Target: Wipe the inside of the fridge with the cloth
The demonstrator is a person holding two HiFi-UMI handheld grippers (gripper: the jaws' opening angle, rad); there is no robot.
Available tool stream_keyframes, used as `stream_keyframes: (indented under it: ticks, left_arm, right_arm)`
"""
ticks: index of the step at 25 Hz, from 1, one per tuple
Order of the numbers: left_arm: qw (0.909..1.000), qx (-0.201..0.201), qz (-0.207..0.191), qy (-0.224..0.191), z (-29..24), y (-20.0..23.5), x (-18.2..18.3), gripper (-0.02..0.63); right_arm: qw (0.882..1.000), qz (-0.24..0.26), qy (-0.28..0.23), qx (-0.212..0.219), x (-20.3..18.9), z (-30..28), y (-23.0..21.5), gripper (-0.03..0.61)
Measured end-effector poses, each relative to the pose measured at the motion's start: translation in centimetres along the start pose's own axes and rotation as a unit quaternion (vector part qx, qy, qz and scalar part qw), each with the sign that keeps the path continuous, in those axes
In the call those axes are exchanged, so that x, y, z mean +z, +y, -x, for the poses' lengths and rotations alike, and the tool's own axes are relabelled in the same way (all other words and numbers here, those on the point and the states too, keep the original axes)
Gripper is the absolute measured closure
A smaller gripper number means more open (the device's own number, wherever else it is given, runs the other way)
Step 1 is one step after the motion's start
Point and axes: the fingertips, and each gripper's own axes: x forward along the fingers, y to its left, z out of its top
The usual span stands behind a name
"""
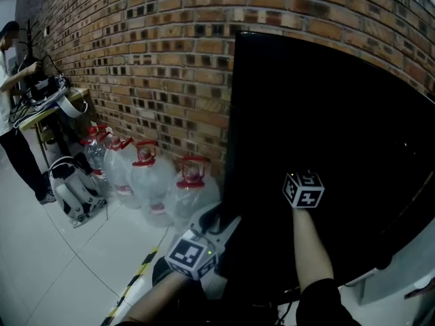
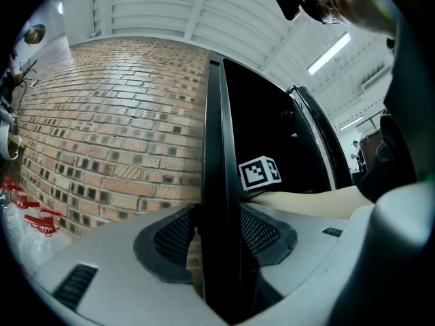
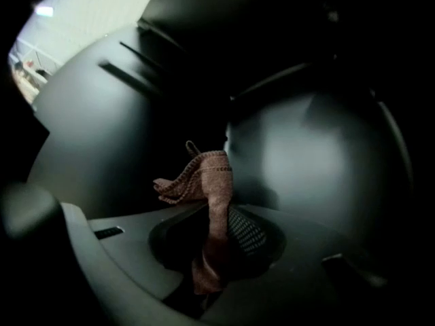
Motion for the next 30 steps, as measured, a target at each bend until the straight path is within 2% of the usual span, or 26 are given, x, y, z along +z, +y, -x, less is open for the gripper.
stream_keyframes:
  ticks: [3,5,7,8,10,15,21,24,30]
  left_arm:
    - [0.9999,-0.004,0.009,0.003,-0.1,-0.3,-0.1,0.405]
    - [0.9999,-0.009,-0.003,0.004,0.4,-0.5,-0.2,0.405]
    - [0.9997,-0.012,-0.019,0.009,0.9,-0.6,-0.5,0.402]
    - [0.9996,-0.01,-0.023,0.012,1.1,-0.7,-0.7,0.372]
    - [0.9996,-0.004,-0.022,0.015,1.4,-0.6,-0.9,0.365]
    - [0.9997,0.006,-0.01,0.019,2.9,-0.4,-1.2,0.365]
    - [0.9998,0.01,-0.014,0.01,4.4,-0.3,-0.5,0.365]
    - [0.9997,0.013,-0.014,0.013,5.0,-0.1,-0.4,0.365]
    - [0.9997,0.016,-0.012,0.014,4.8,0.5,-0.8,0.365]
  right_arm:
    - [1.0,0.002,-0.008,0.015,0.4,2.8,1.3,0.505]
    - [0.999,0.0,-0.017,0.031,0.8,5.2,2.8,0.505]
    - [0.998,-0.005,-0.025,0.06,1.2,7.5,4.8,0.505]
    - [0.996,-0.005,-0.028,0.081,1.4,8.5,5.8,0.505]
    - [0.992,-0.003,-0.033,0.124,1.2,10.1,7.9,0.505]
    - [0.972,-0.026,-0.035,0.231,-0.9,13.2,12.4,0.505]
    - [0.948,-0.019,-0.034,0.317,-2.8,15.6,17.6,0.505]
    - [0.944,-0.012,-0.032,0.329,-3.5,15.3,18.8,0.505]
    - [0.953,-0.035,-0.029,0.3,-4.4,12.6,17.1,0.505]
